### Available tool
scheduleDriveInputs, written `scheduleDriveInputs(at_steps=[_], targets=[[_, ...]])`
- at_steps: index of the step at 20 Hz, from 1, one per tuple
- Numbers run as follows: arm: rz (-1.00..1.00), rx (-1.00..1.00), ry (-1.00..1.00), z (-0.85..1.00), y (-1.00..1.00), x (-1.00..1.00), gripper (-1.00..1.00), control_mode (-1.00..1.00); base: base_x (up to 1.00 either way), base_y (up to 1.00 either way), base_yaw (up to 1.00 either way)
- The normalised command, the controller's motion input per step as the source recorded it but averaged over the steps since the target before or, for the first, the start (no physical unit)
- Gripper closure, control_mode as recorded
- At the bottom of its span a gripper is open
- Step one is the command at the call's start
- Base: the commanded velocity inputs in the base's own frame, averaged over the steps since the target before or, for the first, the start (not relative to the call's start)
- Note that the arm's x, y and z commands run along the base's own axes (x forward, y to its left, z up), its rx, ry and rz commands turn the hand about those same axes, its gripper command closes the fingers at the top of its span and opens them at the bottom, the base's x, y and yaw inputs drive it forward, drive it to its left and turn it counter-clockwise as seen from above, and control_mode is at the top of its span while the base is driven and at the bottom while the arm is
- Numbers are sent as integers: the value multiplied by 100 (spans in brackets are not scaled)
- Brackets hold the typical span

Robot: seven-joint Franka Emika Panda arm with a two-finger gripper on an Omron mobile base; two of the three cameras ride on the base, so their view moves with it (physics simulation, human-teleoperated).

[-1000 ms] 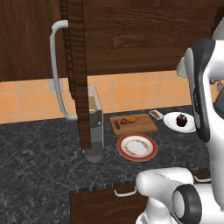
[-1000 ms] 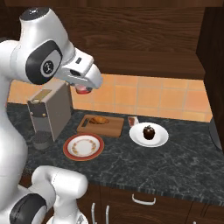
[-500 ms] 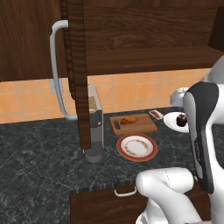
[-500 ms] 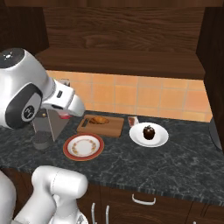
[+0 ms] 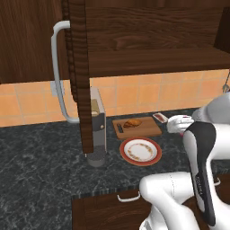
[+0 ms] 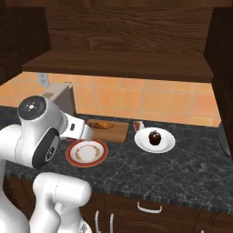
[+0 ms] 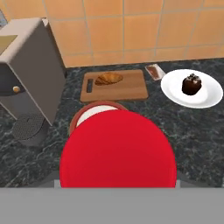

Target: From the different types of pastries on the counter, select a croissant and place it on the cutting board. Then retrieve a jar of jam from the cabinet and place it alongside the croissant on the cutting board.

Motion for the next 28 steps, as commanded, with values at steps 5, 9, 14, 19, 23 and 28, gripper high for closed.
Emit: scheduleDriveInputs(at_steps=[5,9,14,19,23,28], targets=[[0,-9,-18,-76,0,62,100,-100,0,0,0],[0,-14,-29,-75,0,69,100,-100,0,0,0],[5,-4,-10,-30,-10,20,100,-100,0,0,0],[9,-19,-35,-57,-3,23,100,-100,0,0,0],[0,-6,-3,-16,0,9,100,-100,0,0,0],[0,-8,1,-29,0,50,100,-100,0,0,0]])
